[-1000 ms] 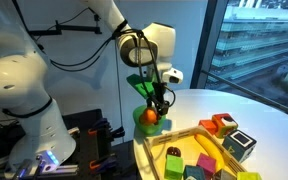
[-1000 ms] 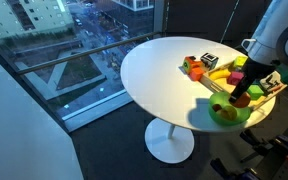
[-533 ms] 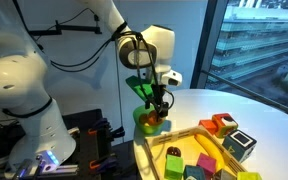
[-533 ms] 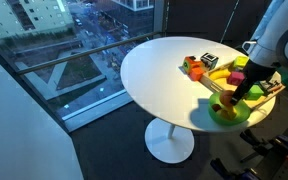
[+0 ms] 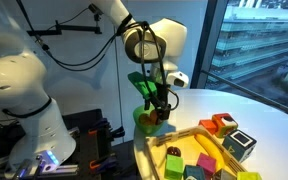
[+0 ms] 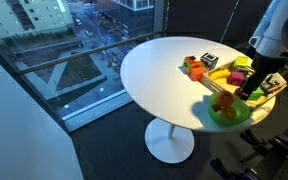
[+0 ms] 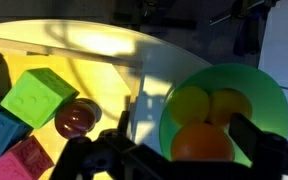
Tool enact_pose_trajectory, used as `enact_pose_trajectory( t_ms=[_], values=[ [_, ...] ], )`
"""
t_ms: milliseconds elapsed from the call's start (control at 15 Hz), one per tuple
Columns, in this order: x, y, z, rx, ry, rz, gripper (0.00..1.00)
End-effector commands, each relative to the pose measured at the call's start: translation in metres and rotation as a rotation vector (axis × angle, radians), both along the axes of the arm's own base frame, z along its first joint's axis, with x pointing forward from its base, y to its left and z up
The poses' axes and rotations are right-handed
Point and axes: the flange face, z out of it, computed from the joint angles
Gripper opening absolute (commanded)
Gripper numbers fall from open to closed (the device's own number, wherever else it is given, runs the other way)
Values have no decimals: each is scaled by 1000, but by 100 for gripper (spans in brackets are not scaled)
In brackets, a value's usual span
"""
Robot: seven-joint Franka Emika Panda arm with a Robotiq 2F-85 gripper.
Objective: Pick up the toy orange from the tray and put it in the green bowl
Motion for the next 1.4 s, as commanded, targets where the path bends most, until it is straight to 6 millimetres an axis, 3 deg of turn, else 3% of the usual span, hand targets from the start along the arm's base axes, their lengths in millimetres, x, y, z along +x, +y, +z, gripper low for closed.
enact_pose_trajectory(
  t_ms=[0, 533, 1000, 1333],
  values=[
    [2, -17, 26, -19, 50, -9, 100],
    [5, -44, 89, -35, 74, -49, 100],
    [-7, -54, 153, -64, 72, -48, 100],
    [-14, -61, 188, -132, 42, -37, 100]
  ],
)
